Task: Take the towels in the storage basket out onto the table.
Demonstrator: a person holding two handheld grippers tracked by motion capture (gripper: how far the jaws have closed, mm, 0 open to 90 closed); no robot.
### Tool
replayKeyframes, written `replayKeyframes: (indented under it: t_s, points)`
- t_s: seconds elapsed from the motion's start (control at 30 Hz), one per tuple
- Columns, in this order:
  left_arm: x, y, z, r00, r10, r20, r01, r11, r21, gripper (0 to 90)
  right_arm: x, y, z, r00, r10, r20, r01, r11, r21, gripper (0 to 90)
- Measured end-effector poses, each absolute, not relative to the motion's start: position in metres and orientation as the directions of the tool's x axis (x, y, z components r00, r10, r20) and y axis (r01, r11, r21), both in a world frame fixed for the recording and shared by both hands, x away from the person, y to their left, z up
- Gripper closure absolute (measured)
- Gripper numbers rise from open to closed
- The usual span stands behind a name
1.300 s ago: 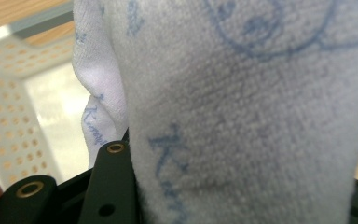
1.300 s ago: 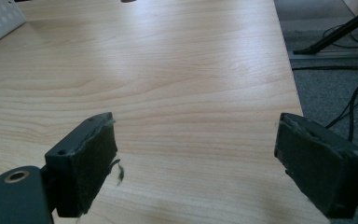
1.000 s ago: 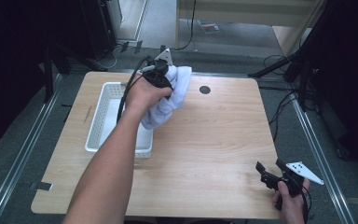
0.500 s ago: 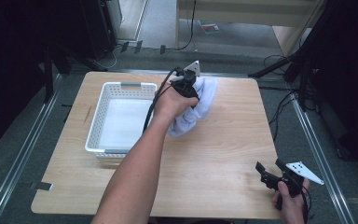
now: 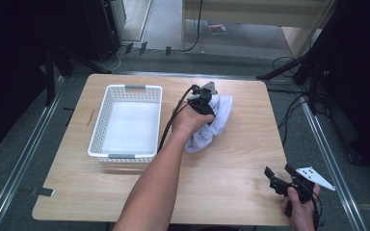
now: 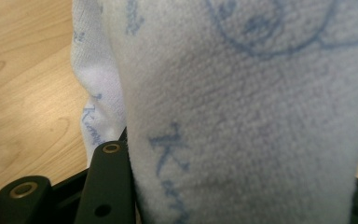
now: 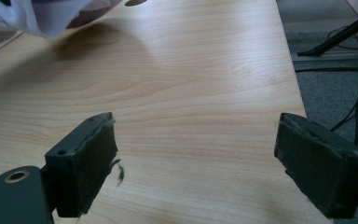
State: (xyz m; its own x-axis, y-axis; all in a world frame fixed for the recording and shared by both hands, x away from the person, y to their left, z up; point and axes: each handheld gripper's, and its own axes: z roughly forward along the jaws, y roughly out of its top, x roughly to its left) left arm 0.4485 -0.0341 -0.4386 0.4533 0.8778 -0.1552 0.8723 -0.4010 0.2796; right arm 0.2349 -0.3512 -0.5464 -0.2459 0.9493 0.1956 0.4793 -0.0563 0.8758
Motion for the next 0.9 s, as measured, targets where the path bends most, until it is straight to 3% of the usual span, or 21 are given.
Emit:
replayKeyframes:
  t_s: [0.2,0.37,0.6,0.9]
  points:
    - [0.448,-0.032,-0.459,0.424,0.891,-0.164,0.888,-0.373,0.268,48.9,0.235,-0.351,-0.546,-0.247,0.949,0.198,0.478,-0.058,0.876,12.9]
    - [0.447,-0.035,-0.467,0.430,0.870,-0.240,0.895,-0.376,0.240,42.6,0.235,-0.351,-0.546,-0.246,0.949,0.198,0.481,-0.058,0.875,12.9]
    - [0.445,-0.037,-0.465,0.416,0.867,-0.275,0.900,-0.348,0.264,14.5,0.235,-0.351,-0.546,-0.244,0.950,0.196,0.480,-0.058,0.875,12.9]
    - [0.446,-0.023,-0.451,0.397,0.877,-0.272,0.899,-0.312,0.308,3.1,0.235,-0.352,-0.546,-0.245,0.949,0.198,0.480,-0.059,0.875,12.9]
